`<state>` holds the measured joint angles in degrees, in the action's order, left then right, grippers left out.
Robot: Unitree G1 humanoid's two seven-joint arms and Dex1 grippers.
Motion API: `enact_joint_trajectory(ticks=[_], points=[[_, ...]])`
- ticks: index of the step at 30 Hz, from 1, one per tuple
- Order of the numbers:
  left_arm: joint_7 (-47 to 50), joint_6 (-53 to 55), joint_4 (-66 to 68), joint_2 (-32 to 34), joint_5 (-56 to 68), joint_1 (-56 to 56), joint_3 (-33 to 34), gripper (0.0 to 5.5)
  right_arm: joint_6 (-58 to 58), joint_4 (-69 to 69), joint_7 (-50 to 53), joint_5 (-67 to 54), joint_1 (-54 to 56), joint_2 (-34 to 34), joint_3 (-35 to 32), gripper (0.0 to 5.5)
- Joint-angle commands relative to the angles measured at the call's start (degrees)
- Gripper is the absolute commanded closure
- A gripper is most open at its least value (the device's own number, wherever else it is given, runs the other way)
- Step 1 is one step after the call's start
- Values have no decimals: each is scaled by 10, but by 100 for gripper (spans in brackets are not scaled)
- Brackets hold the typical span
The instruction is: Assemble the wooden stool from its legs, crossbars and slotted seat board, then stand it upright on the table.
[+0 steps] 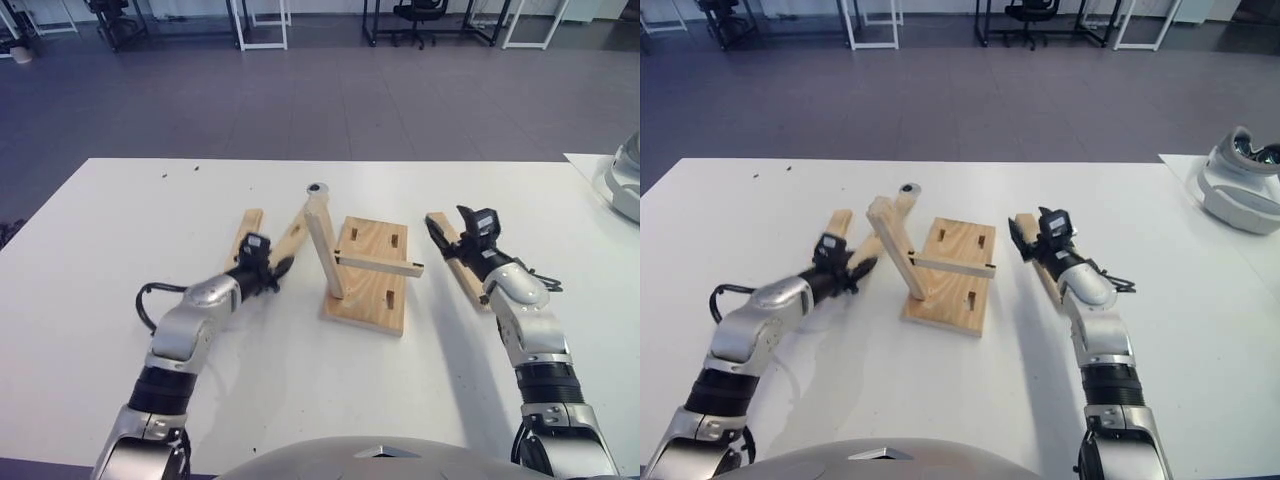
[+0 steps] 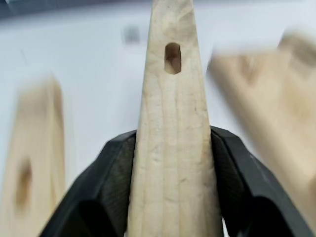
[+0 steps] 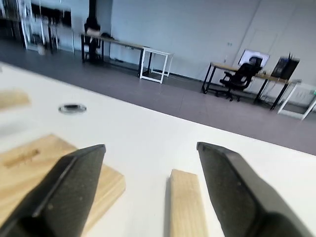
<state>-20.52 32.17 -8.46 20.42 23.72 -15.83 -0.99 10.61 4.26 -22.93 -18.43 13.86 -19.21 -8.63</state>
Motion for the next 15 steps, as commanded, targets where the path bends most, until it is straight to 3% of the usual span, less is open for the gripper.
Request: enact_joint_trajectory(ticks=[1,8,13,15], points=[[-111,-150,49,23,-31,-161,-5,341,172,-110,-36,-293,138,36,-61,206],[-198,-225,47,2,-44,-208,-53,341,259,-102,83,-529,272,92,-117,206],[-220,-243,44,1,-53,-202,-58,341,264,-86,128,-572,288,90,-134,206],[-228,-250,45,4,-59,-200,-62,341,266,-87,131,-577,290,87,-132,234]])
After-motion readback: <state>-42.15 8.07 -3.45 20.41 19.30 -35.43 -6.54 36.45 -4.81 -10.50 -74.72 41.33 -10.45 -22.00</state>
